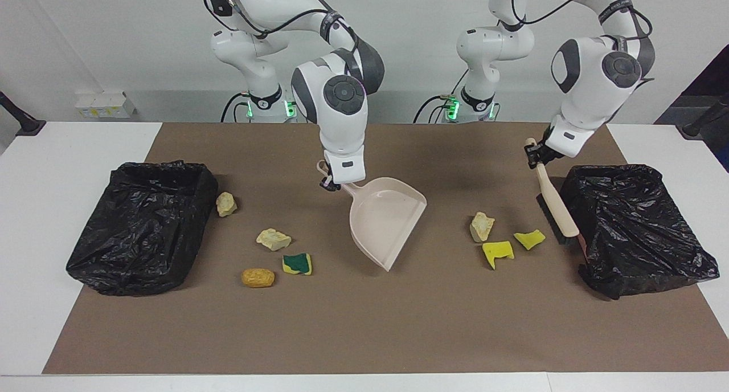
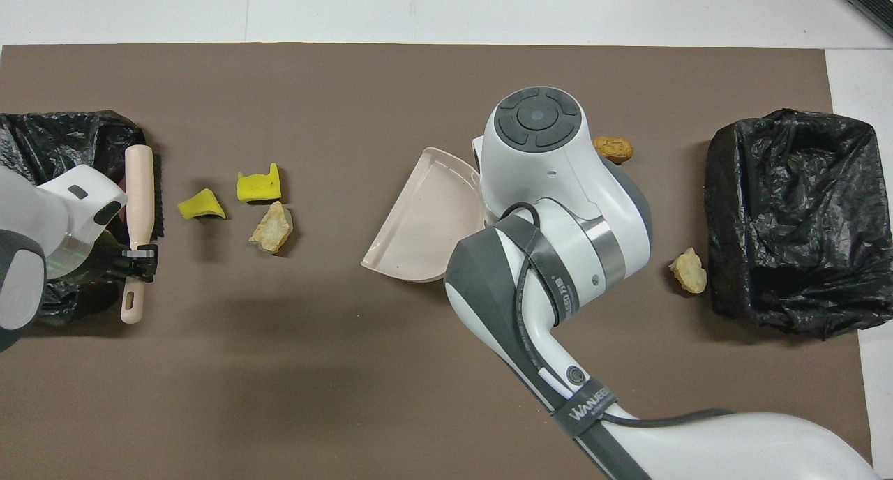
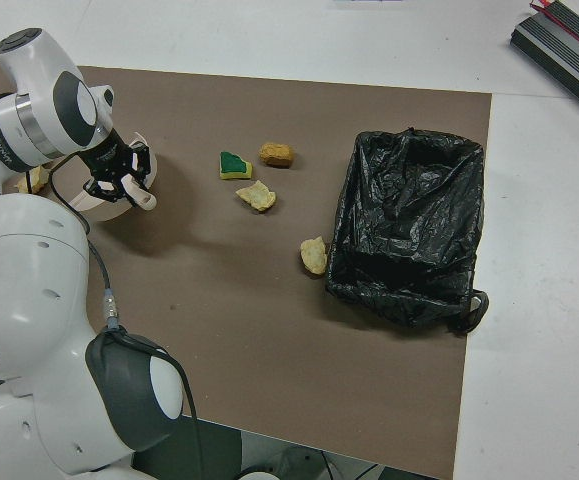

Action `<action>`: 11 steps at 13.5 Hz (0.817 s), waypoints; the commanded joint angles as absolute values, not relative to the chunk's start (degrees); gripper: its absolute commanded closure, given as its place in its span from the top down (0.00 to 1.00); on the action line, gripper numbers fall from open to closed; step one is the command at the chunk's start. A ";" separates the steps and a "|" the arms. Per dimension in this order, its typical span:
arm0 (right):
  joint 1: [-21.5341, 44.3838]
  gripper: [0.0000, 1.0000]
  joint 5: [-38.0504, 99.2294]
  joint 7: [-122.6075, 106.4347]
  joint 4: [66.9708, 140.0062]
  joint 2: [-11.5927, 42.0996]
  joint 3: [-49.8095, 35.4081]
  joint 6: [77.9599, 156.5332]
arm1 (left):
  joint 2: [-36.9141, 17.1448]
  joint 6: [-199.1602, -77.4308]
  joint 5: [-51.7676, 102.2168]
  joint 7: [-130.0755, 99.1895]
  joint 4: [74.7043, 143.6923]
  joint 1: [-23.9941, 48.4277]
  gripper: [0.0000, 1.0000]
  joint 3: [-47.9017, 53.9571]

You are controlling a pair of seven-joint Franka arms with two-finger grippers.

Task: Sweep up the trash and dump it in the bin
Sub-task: 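Lift the dustpan with the right gripper while the left gripper lifts the brush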

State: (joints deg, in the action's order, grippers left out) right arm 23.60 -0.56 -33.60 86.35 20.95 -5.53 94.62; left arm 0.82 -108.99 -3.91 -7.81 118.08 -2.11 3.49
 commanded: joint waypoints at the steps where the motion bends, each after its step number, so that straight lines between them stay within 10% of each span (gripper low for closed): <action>1: 22.94 0.00 -3.06 -43.29 90.26 18.54 -5.98 96.84 | -3.95 -113.81 -5.54 -7.03 117.24 -2.99 0.00 4.31; 11: 24.26 0.00 -7.82 -50.62 94.57 21.00 -6.06 107.75 | -4.66 -119.88 1.83 -6.41 123.13 4.37 0.00 4.75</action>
State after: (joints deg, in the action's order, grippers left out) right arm 24.82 -6.70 -48.51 93.92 21.19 -5.71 106.39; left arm -6.38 -119.30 -0.68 -5.34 121.07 0.72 5.29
